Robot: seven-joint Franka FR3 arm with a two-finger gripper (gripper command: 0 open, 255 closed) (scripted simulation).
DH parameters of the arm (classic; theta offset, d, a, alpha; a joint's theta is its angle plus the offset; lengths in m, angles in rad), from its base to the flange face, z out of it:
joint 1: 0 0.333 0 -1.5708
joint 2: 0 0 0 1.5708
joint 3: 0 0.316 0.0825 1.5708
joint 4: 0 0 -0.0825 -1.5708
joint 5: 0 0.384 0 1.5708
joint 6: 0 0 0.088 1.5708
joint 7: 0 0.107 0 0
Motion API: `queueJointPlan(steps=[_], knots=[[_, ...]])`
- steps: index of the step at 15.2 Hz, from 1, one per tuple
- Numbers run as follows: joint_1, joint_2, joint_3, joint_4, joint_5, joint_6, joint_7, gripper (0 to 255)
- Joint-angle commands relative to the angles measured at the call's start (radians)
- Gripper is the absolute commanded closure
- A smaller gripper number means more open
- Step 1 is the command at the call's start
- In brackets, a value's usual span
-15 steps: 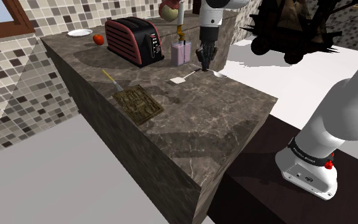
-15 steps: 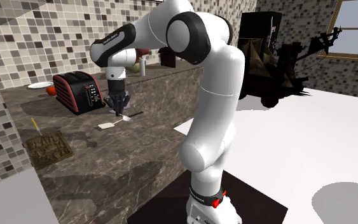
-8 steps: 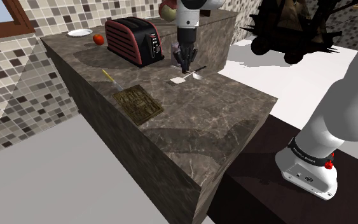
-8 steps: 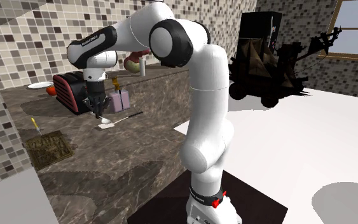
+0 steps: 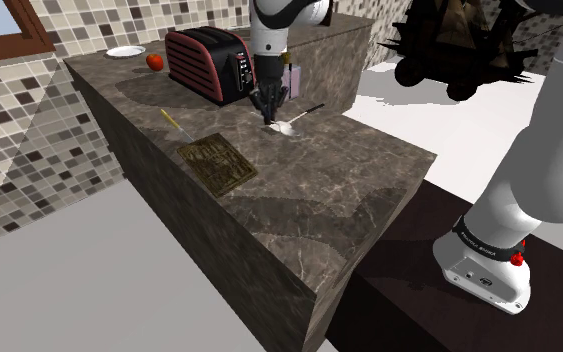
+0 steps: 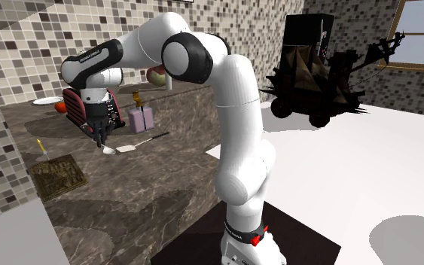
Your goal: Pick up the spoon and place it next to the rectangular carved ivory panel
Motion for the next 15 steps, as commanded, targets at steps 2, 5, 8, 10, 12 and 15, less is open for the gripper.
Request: queueJointPlan(steps=[2,5,8,10,12,15], knots=[[0.000,0.012,0.000,-0.021,0.001,0.033,-0.005,255],[0.001,0.024,0.000,-0.046,0.002,0.069,-0.011,255],[0.002,0.038,0.000,-0.068,0.004,0.105,-0.016,255],[0.002,0.048,0.001,-0.082,0.004,0.128,-0.020,255],[0.003,0.058,0.001,-0.094,0.005,0.151,-0.024,255],[0.003,0.076,0.001,-0.112,0.007,0.186,-0.029,255]])
